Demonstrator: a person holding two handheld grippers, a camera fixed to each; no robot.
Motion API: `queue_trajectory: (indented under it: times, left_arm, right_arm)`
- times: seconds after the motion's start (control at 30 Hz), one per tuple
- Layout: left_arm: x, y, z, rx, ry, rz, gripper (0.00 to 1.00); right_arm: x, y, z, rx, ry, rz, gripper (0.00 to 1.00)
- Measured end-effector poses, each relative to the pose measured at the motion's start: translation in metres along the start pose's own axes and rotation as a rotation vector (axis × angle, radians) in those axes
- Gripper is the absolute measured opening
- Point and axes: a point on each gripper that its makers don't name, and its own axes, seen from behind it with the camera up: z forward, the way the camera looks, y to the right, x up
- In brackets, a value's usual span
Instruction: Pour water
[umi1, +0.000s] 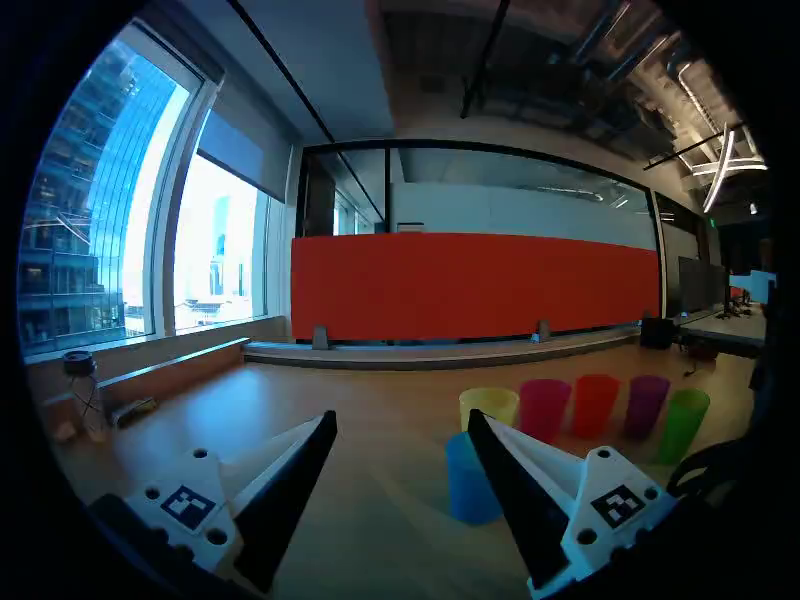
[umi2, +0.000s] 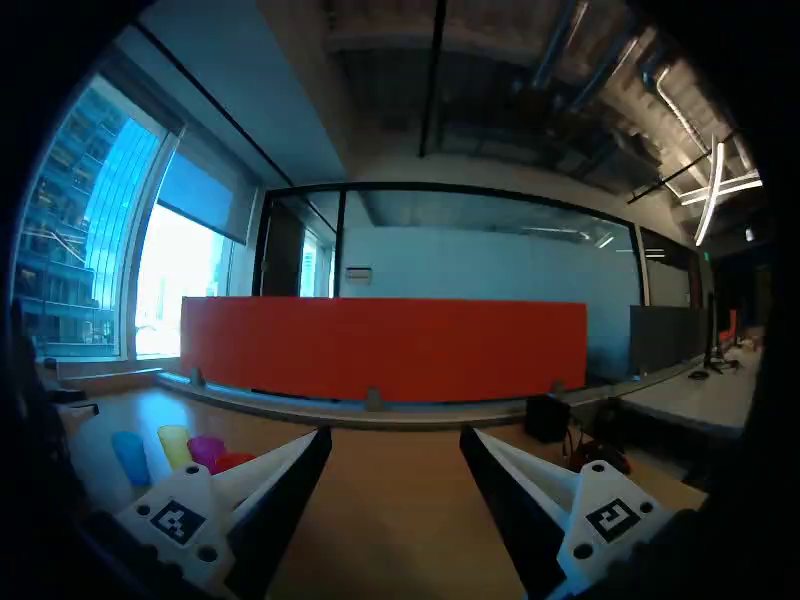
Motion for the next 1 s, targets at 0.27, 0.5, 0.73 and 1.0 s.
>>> queue_trajectory:
  times: [0.27,0.5,0.73,1.0]
  left_arm:
    - [0.000,-0.001,0.000,0.000,0.000,0.000,0.98]
    - [0.000,-0.001,0.000,0.000,0.000,0.000,0.98]
    - [0.000,-0.001,0.000,0.000,0.000,0.000,0.98]
    - [0.000,-0.002,0.000,0.000,0.000,0.000,0.98]
  right_arm:
    - [-0.018,-0.008,0.006,0.023,0.007,-0.004,0.99]
    - [-0.037,-0.007,0.008,0.022,-0.001,0.014,0.99]
    - [-0.055,0.009,0.008,-0.018,-0.011,0.030,0.99]
    - [-0.067,0.013,0.008,-0.023,-0.020,0.043,0.99]
